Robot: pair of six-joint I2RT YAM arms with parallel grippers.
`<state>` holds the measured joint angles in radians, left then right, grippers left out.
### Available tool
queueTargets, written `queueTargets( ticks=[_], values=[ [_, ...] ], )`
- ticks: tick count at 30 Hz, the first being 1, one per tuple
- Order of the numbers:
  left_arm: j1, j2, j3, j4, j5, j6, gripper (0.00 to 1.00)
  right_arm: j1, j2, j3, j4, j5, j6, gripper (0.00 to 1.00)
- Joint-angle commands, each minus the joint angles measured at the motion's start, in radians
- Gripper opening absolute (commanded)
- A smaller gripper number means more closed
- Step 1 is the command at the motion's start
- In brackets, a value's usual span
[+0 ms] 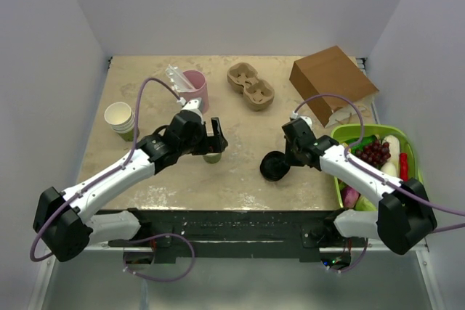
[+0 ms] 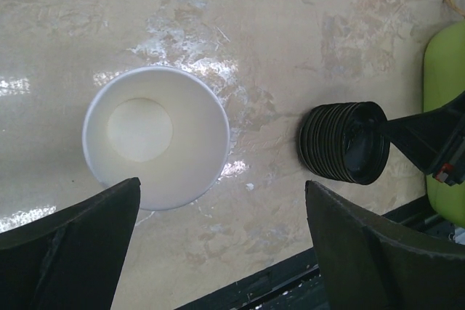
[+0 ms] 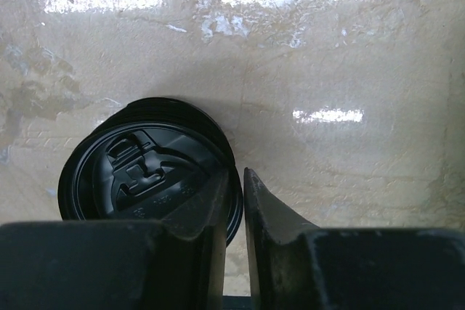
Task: Pack the takeout coffee
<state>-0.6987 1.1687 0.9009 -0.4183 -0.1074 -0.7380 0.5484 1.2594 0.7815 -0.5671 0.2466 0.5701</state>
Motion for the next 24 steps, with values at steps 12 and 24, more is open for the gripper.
queueTargets(
  ticks=[12,24],
  values=[
    [-0.035,0.025,0.067,0.052,0.025,0.038,1.00,-0.004,-0.051,0.041,-0.031,0.011,-0.030,0.00],
    [-0.114,0.083,0.144,0.055,-0.001,0.088,1.00,-0.002,-0.115,0.078,-0.073,-0.041,-0.045,0.00]
  ],
)
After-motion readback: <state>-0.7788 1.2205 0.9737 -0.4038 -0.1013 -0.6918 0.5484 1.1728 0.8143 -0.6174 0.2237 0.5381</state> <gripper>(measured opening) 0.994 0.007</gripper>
